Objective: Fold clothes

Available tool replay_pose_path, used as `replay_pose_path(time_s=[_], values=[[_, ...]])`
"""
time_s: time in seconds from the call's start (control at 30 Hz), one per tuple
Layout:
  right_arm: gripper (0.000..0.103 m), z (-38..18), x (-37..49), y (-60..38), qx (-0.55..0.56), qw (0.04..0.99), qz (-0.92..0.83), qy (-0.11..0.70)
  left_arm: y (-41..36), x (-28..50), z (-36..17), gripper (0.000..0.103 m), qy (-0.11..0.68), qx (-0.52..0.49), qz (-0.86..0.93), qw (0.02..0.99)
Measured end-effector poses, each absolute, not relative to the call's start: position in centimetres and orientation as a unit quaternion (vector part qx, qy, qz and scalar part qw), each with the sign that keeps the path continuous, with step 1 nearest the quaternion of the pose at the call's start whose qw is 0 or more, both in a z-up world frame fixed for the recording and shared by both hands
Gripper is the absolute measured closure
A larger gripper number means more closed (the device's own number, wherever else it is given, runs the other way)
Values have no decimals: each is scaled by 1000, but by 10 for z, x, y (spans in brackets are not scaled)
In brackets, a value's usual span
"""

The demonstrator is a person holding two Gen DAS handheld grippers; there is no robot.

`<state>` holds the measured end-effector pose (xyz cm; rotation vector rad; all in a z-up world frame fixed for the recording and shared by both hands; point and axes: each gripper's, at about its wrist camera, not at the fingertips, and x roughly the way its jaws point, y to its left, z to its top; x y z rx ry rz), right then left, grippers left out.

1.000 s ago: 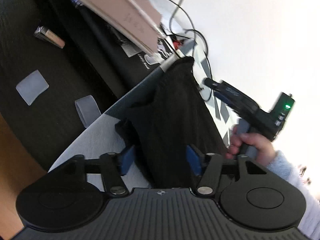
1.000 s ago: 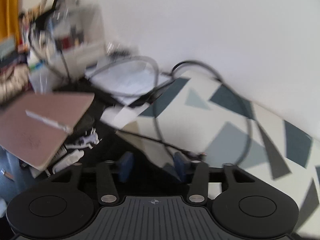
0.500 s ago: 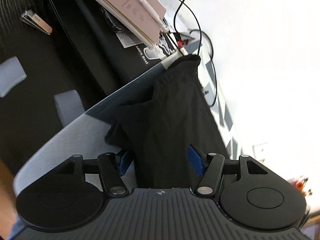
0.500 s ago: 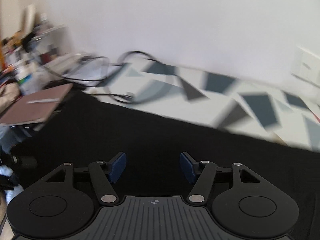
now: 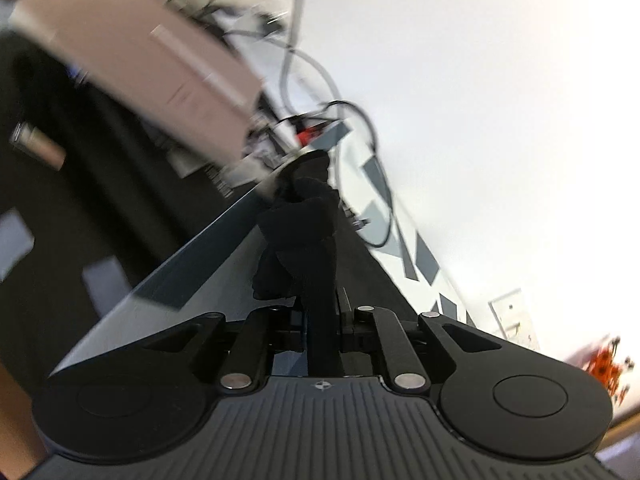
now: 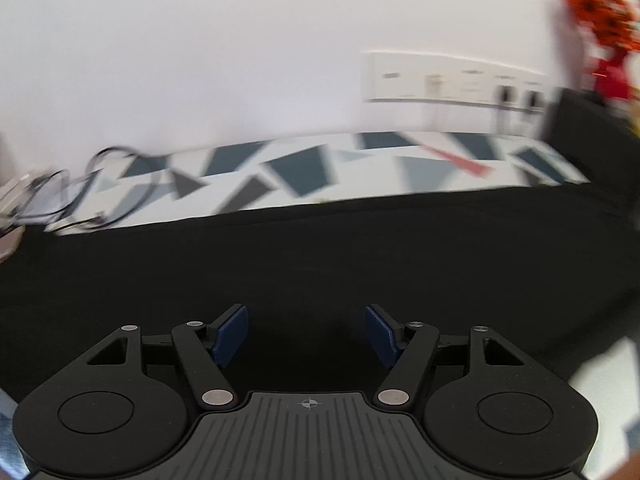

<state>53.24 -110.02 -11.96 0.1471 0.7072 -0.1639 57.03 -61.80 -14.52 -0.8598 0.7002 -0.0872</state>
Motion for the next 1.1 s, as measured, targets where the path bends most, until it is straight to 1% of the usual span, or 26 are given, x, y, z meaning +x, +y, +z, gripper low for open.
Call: replay_pose_path(time_s=[0.23, 0.43, 0.5, 0.53, 0.7, 0.73, 0.83, 0.9, 0.93, 1.0, 1.1], values=[[42, -122, 453, -1154, 69, 915, -251, 309, -615, 584, -129, 92, 325, -394, -30, 859], [41, -107, 387, -1210, 122, 858, -431, 252, -608, 600, -133, 92, 338, -393, 7, 855], [37, -108, 367, -1222, 143, 831, -480, 242, -606, 604, -136, 92, 343, -399, 11, 850], [37, -111, 358, -1226, 157, 818, -498, 240, -606, 604, -136, 92, 345, -398, 13, 850], [38, -147, 364, -1205, 123, 855, -415, 286, -609, 605, -133, 91, 354, -387, 21, 851], [38, -154, 371, -1194, 91, 870, -386, 295, -610, 605, -132, 91, 355, -386, 23, 851], [46, -173, 394, -1162, -5, 898, -299, 323, -611, 607, -130, 91, 359, -382, 26, 851], [60, -184, 403, -1155, -27, 900, -269, 343, -611, 607, -130, 91, 364, -382, 30, 849], [63, -187, 406, -1156, -32, 898, -261, 352, -611, 607, -131, 91, 366, -382, 32, 848], [63, -192, 409, -1155, -42, 896, -250, 364, -610, 607, -132, 91, 369, -384, 37, 846], [63, -196, 412, -1153, -56, 899, -244, 359, -610, 606, -134, 91, 373, -383, 43, 844]])
